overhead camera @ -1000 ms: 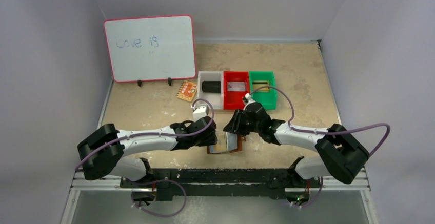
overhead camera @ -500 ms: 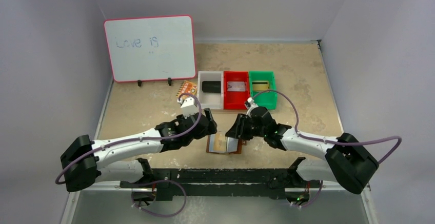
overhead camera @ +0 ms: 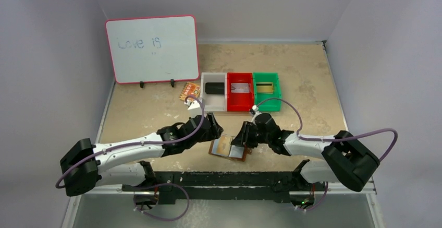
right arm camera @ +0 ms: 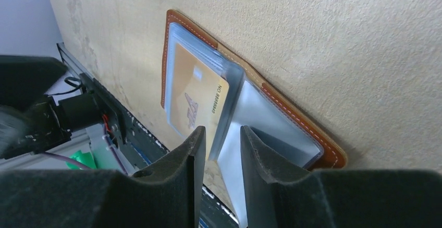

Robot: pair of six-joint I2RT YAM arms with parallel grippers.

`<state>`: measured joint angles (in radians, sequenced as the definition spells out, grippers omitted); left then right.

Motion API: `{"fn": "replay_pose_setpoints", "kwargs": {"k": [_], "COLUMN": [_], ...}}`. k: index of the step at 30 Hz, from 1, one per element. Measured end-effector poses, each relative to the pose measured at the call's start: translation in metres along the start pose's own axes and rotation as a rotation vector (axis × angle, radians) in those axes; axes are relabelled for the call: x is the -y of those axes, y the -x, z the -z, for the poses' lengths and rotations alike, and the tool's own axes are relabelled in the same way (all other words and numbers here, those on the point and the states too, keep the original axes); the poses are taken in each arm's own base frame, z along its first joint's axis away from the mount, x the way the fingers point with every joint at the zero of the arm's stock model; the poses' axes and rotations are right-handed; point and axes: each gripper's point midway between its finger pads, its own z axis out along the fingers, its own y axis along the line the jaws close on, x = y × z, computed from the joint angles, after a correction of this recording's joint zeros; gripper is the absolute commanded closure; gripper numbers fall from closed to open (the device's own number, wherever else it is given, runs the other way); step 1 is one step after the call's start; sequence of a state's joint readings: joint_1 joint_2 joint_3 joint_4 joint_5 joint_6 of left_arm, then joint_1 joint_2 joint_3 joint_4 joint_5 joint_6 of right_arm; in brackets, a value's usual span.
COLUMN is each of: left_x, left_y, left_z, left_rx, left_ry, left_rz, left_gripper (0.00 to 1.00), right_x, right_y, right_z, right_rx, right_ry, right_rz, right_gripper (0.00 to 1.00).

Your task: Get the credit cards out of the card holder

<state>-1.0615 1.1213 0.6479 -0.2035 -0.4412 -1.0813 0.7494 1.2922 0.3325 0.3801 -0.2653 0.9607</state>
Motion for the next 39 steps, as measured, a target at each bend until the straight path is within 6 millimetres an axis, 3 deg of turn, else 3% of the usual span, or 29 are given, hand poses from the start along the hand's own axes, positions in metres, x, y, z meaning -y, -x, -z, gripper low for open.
{"fn": "replay_pose_setpoints", "kwargs": {"k": [4, 10, 20, 23, 25, 29, 33, 39], "left_x": [0.002, -0.023, -0.029, -0.031, -0.032, -0.033, -0.034, -0.034], "left_y": [-0.031, -0.071, -0.083, -0.084, -0.085, -0.085, -0.082, -0.080], "left_z": [-0.014, -0.033, -0.037, -0.036, -0.036, -0.036, -0.036, -0.034], "left_rx": [-0.112, -0.244, -0.286, -0.290, -0.293, -0.291, -0.275, -0.275], "left_ry": [-0.024, 0.065, 0.087, 0.096, 0.100, 0.106, 0.118, 0.115], "left_rz": [-0.018, -0.078, -0.082, -0.080, -0.080, -0.071, -0.055, -0.073], "left_gripper": [0.57, 0.65, 0.82, 0.85, 0.85, 0.83, 0.80, 0.60], "right_x": [0.000, 0.002, 0.002, -0.004, -0.012, -0.017, -0.011, -0.002], "right_y": [-0.003, -0.004, 0.002, 0.011, 0.019, 0.027, 0.028, 0.025], "right_z": [-0.003, -0.009, -0.016, -0.017, -0.018, -0.017, -0.011, 0.000], "right_rx": [-0.016, -0.020, -0.011, -0.001, 0.014, 0.023, 0.031, 0.030], "right_ry": [0.009, 0.013, 0.014, 0.009, 0.019, 0.017, -0.025, -0.078], "right_rz": [-0.011, -0.041, -0.047, -0.027, -0.015, 0.001, 0.011, 0.032], "right_gripper": [0.71, 0.78, 0.90, 0.88, 0.75, 0.66, 0.66, 0.71]}}
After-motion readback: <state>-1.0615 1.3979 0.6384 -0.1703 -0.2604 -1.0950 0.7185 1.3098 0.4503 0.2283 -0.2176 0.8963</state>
